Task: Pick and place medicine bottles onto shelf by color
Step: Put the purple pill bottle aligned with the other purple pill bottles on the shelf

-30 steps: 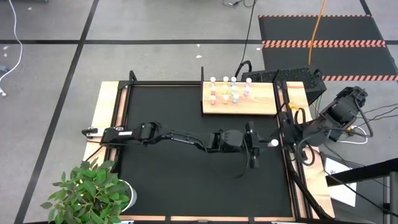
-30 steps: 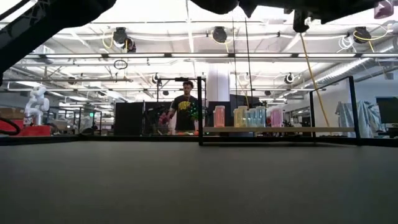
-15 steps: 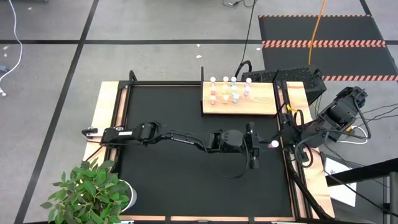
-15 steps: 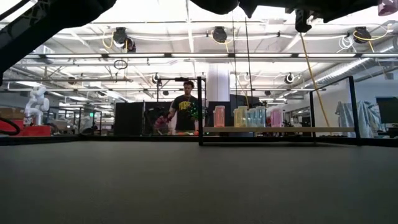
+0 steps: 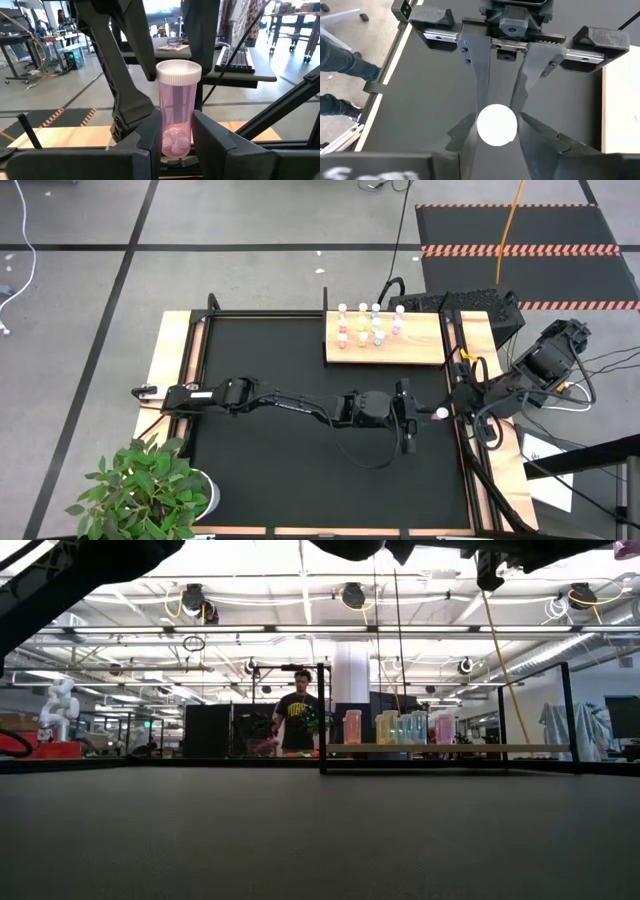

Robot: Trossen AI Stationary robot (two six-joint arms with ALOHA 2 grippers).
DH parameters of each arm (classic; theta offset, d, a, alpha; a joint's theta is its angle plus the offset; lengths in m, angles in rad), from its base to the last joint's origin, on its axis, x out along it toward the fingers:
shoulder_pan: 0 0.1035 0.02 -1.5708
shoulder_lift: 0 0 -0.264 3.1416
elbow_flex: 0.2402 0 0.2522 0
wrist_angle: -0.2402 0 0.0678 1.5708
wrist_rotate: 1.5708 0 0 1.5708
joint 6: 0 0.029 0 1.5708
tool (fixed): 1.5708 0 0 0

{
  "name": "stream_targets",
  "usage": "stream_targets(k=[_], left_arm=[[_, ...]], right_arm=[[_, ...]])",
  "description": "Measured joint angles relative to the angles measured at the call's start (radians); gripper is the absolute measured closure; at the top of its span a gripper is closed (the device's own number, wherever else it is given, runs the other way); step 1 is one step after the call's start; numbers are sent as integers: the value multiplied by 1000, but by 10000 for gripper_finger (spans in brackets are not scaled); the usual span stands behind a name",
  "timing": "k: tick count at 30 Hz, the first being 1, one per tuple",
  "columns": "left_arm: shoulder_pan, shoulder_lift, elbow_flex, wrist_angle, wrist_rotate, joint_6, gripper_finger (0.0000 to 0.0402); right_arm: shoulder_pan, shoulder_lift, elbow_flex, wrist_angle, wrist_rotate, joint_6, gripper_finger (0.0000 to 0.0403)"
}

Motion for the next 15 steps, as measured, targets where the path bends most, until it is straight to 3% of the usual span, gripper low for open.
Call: stream_targets(k=[6, 15], left_arm=[[-2, 0, 0, 0, -1, -9, 307], [-4, 0, 0, 1, -1, -8, 307]], right_arm=[[0, 0, 0, 1, -1, -2, 280], [-1, 2, 0, 0, 0, 0, 238]])
